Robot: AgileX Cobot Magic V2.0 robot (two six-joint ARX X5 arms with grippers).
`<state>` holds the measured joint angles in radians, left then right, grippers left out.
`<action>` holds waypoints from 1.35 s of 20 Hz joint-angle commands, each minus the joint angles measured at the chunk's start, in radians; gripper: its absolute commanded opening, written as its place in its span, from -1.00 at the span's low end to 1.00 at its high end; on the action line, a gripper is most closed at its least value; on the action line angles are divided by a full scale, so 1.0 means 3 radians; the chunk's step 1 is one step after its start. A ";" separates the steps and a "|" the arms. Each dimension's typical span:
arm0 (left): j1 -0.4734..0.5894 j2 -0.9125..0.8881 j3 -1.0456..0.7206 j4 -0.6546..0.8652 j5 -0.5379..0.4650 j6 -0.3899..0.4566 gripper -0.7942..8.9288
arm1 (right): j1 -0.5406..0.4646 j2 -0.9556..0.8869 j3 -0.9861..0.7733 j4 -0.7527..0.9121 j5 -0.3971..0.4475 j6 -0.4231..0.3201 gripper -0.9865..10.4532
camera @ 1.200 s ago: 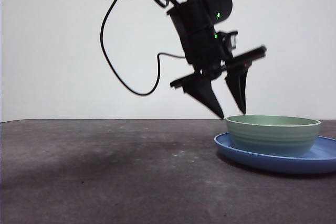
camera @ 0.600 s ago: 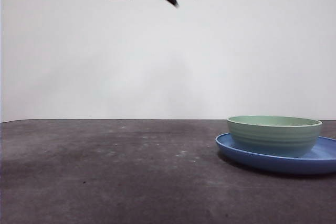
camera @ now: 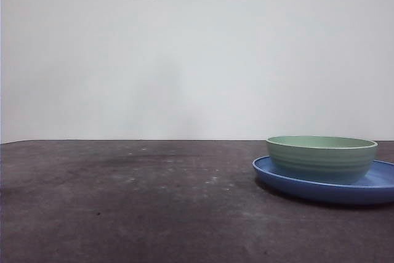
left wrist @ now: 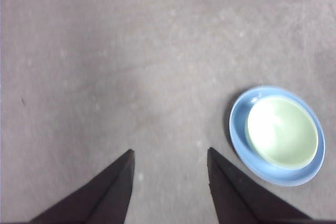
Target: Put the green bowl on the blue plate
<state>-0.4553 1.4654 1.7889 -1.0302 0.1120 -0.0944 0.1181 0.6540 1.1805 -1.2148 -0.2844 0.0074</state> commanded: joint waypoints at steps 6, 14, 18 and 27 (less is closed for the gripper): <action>-0.0076 -0.1067 -0.1661 0.0467 0.1226 0.0223 -0.38 | 0.0017 0.0017 0.0055 0.0031 0.0004 0.0008 -0.09; -0.0098 -0.1633 -0.2471 0.0451 0.1830 0.0520 -0.38 | 0.0017 0.0017 0.0034 0.0020 -0.0009 0.0098 -0.09; -0.0098 -0.1643 -0.2471 0.0446 0.1873 0.0516 -0.38 | 0.0017 0.0017 0.0029 0.0009 -0.0008 0.0206 -0.09; -0.0098 -0.1643 -0.2471 0.0444 0.1874 0.0580 -0.38 | -0.0001 0.0496 -0.0334 0.0568 0.0487 0.0567 -0.10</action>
<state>-0.4793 0.9668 1.0401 -0.9039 0.6632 0.0589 0.1162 0.7933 1.0748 -1.0531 -0.1375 0.1547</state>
